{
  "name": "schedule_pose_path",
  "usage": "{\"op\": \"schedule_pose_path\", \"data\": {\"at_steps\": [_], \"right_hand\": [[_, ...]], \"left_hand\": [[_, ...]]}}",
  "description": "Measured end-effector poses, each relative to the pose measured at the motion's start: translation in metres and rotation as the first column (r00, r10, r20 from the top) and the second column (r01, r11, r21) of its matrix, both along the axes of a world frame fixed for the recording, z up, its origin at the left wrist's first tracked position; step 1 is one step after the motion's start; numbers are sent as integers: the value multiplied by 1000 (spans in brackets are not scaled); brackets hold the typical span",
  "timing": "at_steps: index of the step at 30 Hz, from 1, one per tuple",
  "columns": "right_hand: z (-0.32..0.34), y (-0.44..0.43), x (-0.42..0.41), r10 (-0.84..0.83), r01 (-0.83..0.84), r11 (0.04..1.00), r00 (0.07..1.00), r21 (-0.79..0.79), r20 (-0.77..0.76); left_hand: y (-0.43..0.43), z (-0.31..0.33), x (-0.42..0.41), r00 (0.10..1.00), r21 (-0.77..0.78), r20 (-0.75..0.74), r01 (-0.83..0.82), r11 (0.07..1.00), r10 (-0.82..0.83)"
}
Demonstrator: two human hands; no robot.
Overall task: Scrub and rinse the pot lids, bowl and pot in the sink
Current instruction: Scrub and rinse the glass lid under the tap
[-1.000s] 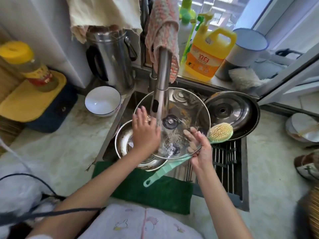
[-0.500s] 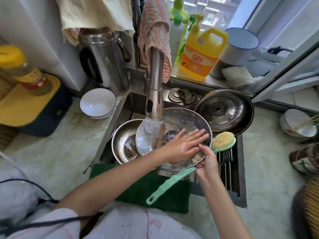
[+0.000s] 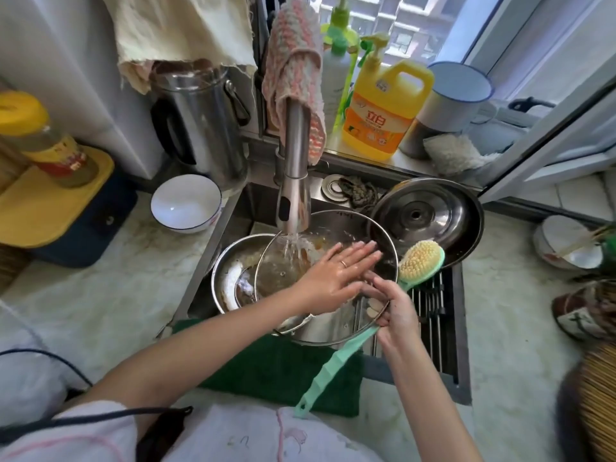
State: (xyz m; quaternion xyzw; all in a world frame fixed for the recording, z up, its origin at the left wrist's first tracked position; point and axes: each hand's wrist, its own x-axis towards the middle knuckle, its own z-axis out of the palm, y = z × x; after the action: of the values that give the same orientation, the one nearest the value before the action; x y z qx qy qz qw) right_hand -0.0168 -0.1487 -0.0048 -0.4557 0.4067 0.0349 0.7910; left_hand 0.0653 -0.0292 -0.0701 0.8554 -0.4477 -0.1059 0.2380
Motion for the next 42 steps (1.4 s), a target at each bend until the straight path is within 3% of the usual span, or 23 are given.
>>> {"op": "schedule_pose_path", "data": {"at_steps": [2,5,8,10,12,15,17,20,22,26,28,29,31,33,35,42], "right_hand": [[2,-5,-2,9,-9,1000,1000,-3,7],[2,-17,-5,-12,12,1000,999,-14,30],[4,-19,-3,-11,12,1000,1000,-22,22],[7,-16,-2,9,-9,999,1000,-37,7],[10,-9,0,30,-30,998,1000,-49,-8],[13,-2,0,52,-52,998,999,-45,-9],[15,-5,-2,54,-54,998,999,-18,0],[16,-13,-4,45,-45,999,999,9,13],[14,-19,-4,24,-25,1000,999,18,22],[13,-24,-2,-16,16,1000,1000,-21,12],[12,-26,1,-15,15,999,1000,-47,-4],[12,-28,3,-11,11,999,1000,-50,-12],[12,-31,5,11,-12,999,1000,-33,-26],[12,-31,7,53,-53,999,998,0,-25],[13,-29,8,100,-100,995,995,10,-17],[39,-43,7,246,-239,967,965,-85,87]], "left_hand": [[15,-7,23,993,97,25,-119,988,118],[45,-19,42,906,278,46,-417,866,422],[44,-18,12,858,350,-41,-467,812,511],[25,-10,-15,857,283,-147,-443,851,495],[4,1,-27,911,110,-213,-336,935,353],[-6,9,-7,977,-70,-144,-168,983,156],[5,-2,22,974,20,-85,-211,977,212],[32,-10,62,928,348,17,-353,868,371],[44,-4,59,929,426,34,-348,835,369],[68,14,-7,978,284,-165,-79,956,130],[78,20,-36,975,233,-222,75,970,-22],[83,20,-43,976,243,-210,115,963,-63],[88,16,-50,995,212,-29,103,972,-99],[89,16,-49,992,10,113,49,999,-50],[89,15,-42,991,-164,135,32,986,-10],[76,28,-35,962,-319,263,152,936,-67]]}}
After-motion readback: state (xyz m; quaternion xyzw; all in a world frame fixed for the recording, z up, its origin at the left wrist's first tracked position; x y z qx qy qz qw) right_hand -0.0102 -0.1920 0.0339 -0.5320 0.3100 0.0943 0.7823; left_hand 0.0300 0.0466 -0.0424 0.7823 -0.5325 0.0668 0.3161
